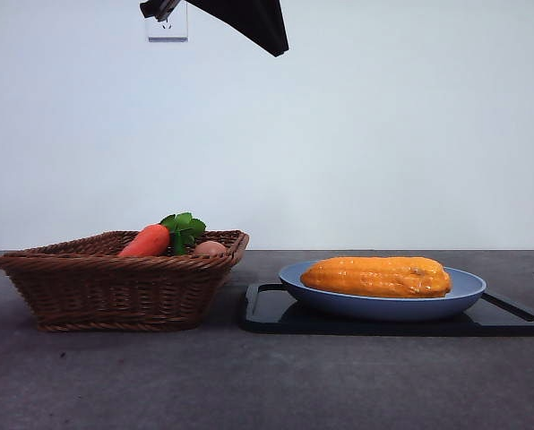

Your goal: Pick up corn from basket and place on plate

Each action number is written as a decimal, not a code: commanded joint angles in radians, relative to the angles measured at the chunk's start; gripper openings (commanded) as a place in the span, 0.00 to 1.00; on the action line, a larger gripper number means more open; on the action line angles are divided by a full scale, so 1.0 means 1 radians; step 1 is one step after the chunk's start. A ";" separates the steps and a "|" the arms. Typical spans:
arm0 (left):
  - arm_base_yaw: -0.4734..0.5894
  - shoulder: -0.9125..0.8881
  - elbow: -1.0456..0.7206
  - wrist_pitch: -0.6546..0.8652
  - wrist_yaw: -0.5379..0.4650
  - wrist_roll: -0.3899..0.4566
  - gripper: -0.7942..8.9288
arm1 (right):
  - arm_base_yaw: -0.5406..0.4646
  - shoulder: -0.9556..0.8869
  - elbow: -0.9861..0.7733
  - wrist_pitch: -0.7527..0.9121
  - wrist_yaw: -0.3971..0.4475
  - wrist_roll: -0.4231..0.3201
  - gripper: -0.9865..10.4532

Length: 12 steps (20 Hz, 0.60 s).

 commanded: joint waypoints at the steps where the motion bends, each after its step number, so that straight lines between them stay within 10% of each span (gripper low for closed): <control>1: -0.008 0.004 0.027 0.023 0.001 0.005 0.09 | 0.004 0.006 0.017 0.011 -0.003 -0.006 0.09; 12: -0.008 0.004 0.027 0.226 0.001 0.005 0.09 | 0.003 0.006 0.018 0.013 -0.001 -0.006 0.09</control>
